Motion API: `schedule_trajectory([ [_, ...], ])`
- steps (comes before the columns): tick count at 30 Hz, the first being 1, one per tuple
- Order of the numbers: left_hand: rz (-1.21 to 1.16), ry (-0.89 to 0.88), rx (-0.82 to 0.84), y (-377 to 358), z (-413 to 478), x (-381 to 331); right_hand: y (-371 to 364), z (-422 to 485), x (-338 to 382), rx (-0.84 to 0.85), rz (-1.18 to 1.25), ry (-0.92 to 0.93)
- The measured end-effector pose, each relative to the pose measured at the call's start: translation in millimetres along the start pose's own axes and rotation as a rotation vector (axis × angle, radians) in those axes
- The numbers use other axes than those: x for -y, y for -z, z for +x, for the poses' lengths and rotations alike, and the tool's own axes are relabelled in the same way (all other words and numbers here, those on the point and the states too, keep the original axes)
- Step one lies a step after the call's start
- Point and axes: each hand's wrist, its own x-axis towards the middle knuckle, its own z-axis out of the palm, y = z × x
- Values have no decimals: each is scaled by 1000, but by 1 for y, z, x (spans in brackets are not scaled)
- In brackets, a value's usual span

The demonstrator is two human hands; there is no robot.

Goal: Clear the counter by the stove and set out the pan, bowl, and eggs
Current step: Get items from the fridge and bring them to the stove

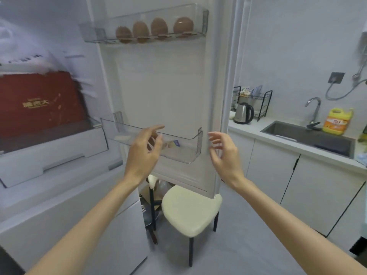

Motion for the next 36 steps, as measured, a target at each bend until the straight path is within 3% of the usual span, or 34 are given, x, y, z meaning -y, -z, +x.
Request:
schedule_trajectory([
  [2,10,-38,-21,9,33,8,-5,33,25,40,-50,137],
  [5,70,-7,86,14,80,26,-23,79,42,272,-179,163],
  [10,236,98,398,9,131,70,-67,140,34,892,-532,-16],
  [14,339,211,715,-1,153,88,-97,153,12,1094,-662,-173],
  [19,265,416,1005,-8,173,88,-107,151,-2,1088,-602,-183],
  [22,344,436,1164,-17,185,88,-106,150,-3,1048,-645,-156],
  [26,475,380,1382,-35,187,88,-90,144,4,872,-656,-113],
  [31,583,278,1498,-53,178,92,-80,133,5,753,-643,-124],
  [36,479,277,1514,-56,172,97,-79,125,8,540,-591,-146],
])
